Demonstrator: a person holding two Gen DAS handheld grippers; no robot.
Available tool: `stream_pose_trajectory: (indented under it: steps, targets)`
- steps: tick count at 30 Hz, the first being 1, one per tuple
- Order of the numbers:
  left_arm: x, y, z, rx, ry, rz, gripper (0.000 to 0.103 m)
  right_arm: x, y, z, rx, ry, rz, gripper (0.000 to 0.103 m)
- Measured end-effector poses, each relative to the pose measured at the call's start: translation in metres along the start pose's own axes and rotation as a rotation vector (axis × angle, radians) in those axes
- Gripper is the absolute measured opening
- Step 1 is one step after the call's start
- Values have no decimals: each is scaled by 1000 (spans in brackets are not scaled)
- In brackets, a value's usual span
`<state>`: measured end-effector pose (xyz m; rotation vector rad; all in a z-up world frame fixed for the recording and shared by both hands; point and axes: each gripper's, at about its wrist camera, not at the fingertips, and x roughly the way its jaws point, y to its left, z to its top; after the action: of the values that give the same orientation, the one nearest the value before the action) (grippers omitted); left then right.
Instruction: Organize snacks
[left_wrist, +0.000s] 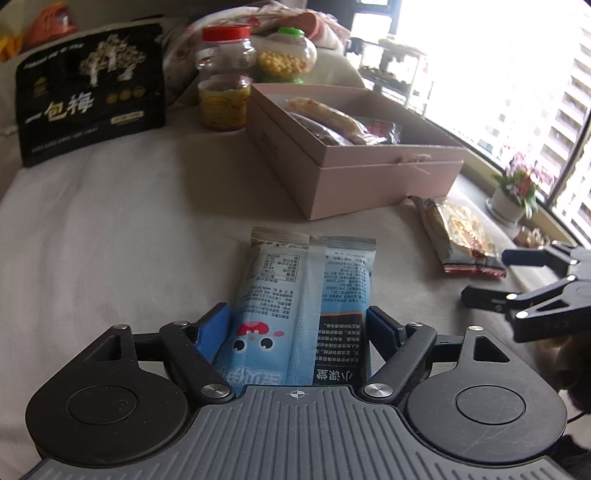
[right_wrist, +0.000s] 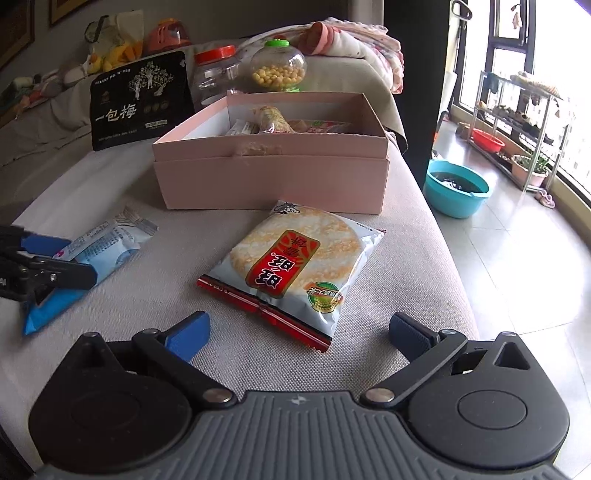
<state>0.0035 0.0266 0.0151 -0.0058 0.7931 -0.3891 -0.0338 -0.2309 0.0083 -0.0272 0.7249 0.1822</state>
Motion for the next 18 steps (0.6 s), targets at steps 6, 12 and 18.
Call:
stream_pose_trajectory:
  steps: [6, 12, 18]
  targets:
    - [-7, -5, -13, -26, -34, -11, 84, -7, 0, 32, 129, -24, -24, 102]
    - [-11, -6, -17, -37, -45, -29, 84, 34, -13, 54, 257, 84, -58, 102]
    - [-12, -8, -21, -26, -57, -30, 84, 39, 8, 56, 153, 79, -89, 89]
